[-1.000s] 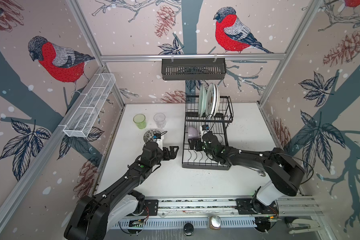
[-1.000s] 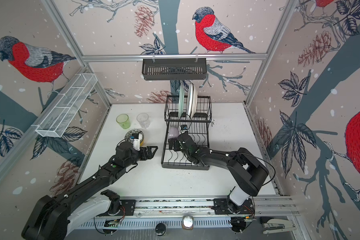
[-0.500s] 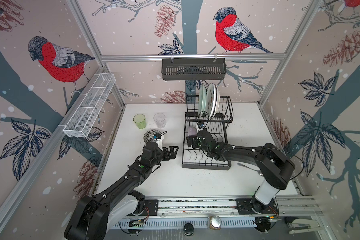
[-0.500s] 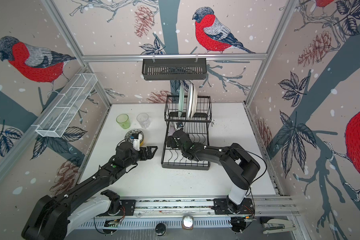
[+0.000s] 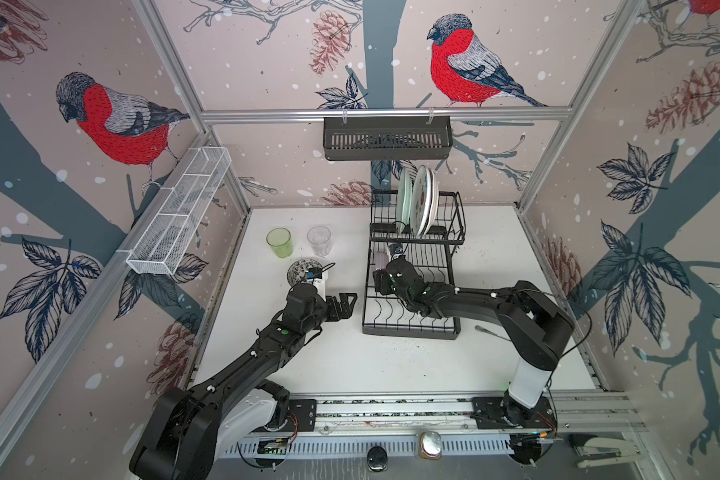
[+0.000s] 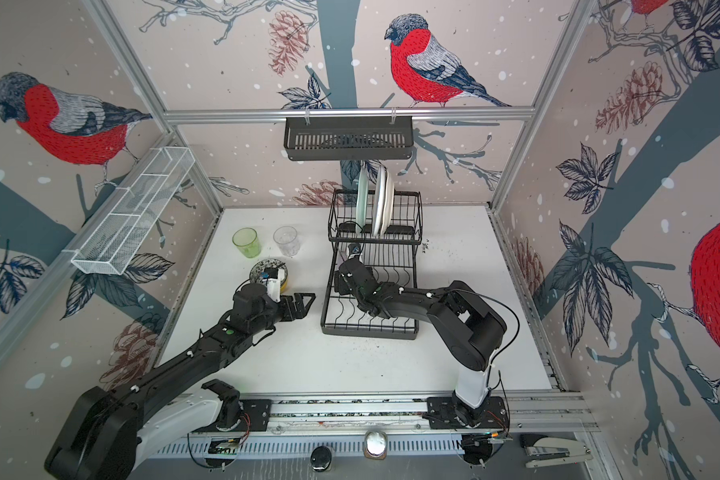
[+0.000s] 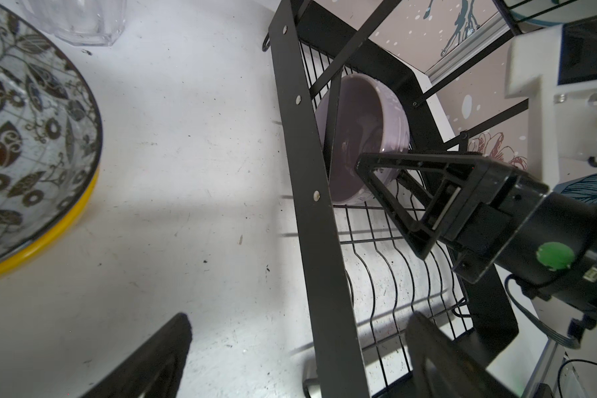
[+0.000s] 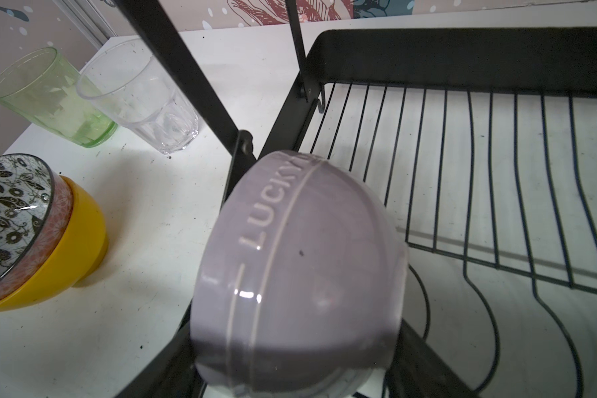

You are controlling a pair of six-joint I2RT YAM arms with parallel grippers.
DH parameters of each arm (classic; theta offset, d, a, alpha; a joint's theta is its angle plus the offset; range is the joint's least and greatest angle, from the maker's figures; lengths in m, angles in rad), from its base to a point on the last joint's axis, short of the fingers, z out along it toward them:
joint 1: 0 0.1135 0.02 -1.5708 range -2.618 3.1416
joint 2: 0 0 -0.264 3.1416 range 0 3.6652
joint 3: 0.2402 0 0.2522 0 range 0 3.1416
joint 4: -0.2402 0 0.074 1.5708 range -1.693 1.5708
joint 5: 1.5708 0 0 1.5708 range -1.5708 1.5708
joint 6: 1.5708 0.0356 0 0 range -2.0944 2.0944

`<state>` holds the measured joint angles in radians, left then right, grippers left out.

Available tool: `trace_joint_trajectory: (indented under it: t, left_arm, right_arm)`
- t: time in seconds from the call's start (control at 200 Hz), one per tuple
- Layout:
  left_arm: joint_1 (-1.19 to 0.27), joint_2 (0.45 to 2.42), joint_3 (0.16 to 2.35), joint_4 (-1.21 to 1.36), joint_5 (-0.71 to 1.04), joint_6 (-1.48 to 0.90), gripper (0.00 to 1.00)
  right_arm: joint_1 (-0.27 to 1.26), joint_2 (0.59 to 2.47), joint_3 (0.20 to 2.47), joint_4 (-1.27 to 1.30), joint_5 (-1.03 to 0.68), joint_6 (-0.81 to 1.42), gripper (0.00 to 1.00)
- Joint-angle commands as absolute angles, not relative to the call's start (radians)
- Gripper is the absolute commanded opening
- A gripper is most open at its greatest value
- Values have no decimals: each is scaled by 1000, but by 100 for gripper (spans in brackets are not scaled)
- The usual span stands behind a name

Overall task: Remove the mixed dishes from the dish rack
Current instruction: 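Grasp the lilac bowl rim with the right gripper and tilt it out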

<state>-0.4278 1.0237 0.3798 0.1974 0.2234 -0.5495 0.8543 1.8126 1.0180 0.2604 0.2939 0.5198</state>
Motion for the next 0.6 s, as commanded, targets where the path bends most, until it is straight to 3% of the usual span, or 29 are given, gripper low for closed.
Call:
trace_joint_trajectory:
  t: [0.0,0.595]
  left_arm:
    - [-428,1029,380,241,219,-541,97]
    - [-428,1048,381,249,224,-544,97]
  right_arm:
    - [857,1824,1025,258,286,509,75]
    - [933,1800,1041,222,488,438,64]
